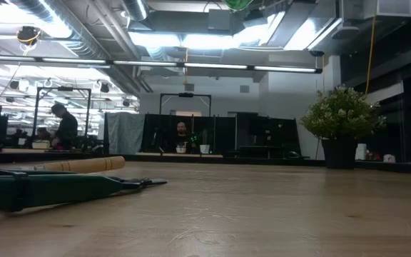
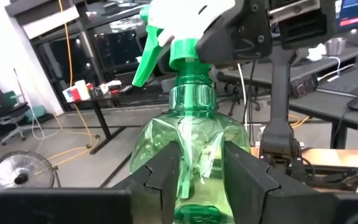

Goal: Pick & Place Garden tools in Gardening bag
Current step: Put the green spray bottle into the gardening bag

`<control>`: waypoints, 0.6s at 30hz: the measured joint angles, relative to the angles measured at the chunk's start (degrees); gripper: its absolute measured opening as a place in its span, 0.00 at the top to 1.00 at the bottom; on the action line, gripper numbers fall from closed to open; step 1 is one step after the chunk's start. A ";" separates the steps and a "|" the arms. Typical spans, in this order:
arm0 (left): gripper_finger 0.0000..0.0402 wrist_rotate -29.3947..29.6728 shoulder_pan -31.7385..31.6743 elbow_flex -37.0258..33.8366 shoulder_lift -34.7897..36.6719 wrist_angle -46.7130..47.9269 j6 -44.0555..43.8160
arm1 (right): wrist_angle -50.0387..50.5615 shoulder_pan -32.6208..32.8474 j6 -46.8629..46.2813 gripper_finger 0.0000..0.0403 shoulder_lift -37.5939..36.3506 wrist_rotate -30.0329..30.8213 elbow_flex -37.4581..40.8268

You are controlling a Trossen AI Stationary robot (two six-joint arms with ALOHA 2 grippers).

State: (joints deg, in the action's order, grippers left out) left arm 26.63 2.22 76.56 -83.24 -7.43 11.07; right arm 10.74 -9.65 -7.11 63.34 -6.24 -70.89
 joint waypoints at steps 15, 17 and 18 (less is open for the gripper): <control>0.74 -0.67 0.82 0.33 0.37 -3.91 0.17 | -0.01 0.04 -1.64 0.66 -2.19 -1.06 0.11; 0.74 -0.79 0.82 0.33 0.37 -4.56 0.17 | -0.68 0.00 -1.66 0.66 -1.78 -1.53 0.09; 0.74 -0.73 0.80 0.33 0.38 -4.76 0.15 | -1.32 0.00 -1.66 0.66 -1.65 -1.53 0.07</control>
State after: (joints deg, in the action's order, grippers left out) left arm 25.90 3.03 76.88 -82.86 -12.19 11.22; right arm 9.43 -9.65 -8.78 61.69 -7.77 -70.83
